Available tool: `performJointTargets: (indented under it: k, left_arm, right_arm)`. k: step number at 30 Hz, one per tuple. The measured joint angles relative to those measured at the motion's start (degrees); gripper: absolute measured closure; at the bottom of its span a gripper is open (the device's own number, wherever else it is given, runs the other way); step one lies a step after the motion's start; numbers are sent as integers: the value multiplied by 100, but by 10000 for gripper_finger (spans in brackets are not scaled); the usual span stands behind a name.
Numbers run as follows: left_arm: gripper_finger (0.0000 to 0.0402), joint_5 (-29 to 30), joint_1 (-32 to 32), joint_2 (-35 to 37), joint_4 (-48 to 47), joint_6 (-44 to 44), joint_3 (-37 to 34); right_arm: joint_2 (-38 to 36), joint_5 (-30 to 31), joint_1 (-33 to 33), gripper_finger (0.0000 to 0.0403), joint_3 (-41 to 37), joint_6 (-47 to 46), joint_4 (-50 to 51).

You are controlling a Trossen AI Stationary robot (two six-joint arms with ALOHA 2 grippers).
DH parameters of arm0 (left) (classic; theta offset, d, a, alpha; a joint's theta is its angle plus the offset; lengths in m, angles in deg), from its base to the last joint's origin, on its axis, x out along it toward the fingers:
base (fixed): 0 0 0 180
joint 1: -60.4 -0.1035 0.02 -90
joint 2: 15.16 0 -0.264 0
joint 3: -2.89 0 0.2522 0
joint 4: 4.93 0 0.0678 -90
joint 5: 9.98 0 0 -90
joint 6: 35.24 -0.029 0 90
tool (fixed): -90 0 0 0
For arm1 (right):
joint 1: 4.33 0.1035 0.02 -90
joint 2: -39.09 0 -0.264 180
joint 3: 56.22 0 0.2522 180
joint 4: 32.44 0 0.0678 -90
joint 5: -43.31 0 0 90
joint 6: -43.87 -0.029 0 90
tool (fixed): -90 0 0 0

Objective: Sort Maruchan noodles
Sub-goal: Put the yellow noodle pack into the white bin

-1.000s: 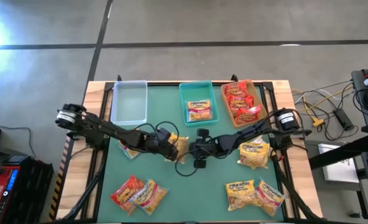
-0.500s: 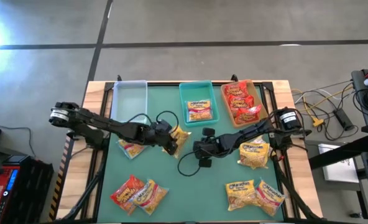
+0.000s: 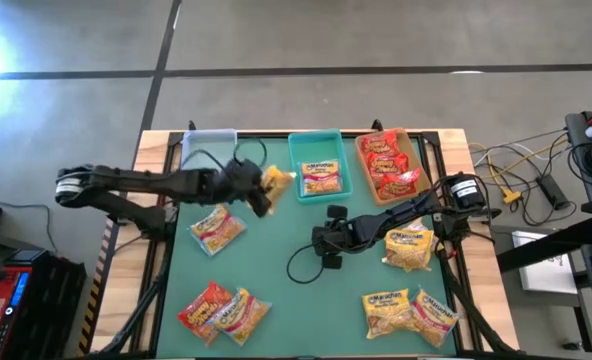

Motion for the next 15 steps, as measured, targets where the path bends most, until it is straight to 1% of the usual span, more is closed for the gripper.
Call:
performJointTargets:
  k: [8,12,15]
  left_arm:
    - [292,12,-1280,729,-539,-1649,21]
    - [292,15,-1896,820,-1261,-2507,333]
    - [292,213,-2328,746,-1944,-3224,684]
  right_arm:
    - [-2,-2,0,310,0,-123,10]
    - [-2,0,0,310,0,-123,12]
    - [-2,0,0,310,-1,-123,12]
